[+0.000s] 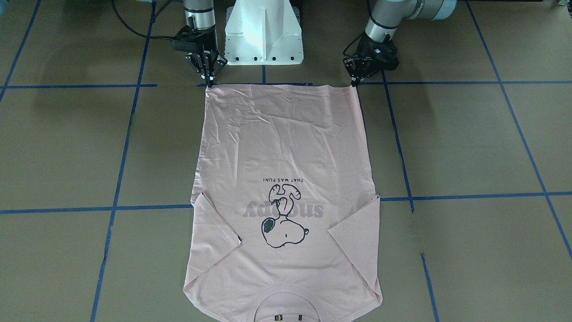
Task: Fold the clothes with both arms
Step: 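Lift the hem corners with both grippers and carry them toward the collar, then lay the hem over the collar and open both grippers, then withdraw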
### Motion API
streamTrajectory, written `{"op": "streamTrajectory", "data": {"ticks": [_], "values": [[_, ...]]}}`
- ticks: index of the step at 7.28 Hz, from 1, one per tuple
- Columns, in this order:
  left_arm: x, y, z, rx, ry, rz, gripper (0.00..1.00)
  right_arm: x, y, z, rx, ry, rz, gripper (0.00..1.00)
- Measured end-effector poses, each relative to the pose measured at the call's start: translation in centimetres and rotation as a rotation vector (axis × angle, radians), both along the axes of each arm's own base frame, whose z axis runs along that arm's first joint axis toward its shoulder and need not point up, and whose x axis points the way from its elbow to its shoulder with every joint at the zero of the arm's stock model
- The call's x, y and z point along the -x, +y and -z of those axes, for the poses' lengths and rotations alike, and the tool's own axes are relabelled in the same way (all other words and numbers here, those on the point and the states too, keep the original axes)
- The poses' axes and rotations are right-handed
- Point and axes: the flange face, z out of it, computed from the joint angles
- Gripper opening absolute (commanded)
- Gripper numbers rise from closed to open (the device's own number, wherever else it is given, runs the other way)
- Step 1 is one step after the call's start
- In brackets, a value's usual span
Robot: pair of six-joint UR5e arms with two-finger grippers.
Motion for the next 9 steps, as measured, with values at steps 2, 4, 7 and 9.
{"op": "streamTrajectory", "data": {"ticks": [2,4,7,9], "values": [[4.2,1.3,6.8,0.034,0.037,-0.058,0.00,-6.5,-0.4,5.8,-0.032,-0.029,0.036,0.00],[10.8,2.6,16.4,0.077,0.070,-0.110,0.00,-16.0,0.0,11.8,-0.002,-0.058,0.087,0.00],[13.6,0.8,23.1,0.067,0.095,-0.118,0.00,-19.7,-0.8,14.3,0.022,-0.061,0.106,0.00],[11.5,-3.0,21.9,-0.003,0.008,-0.113,0.00,-16.6,-4.2,15.5,-0.036,-0.009,0.079,0.00]]}}
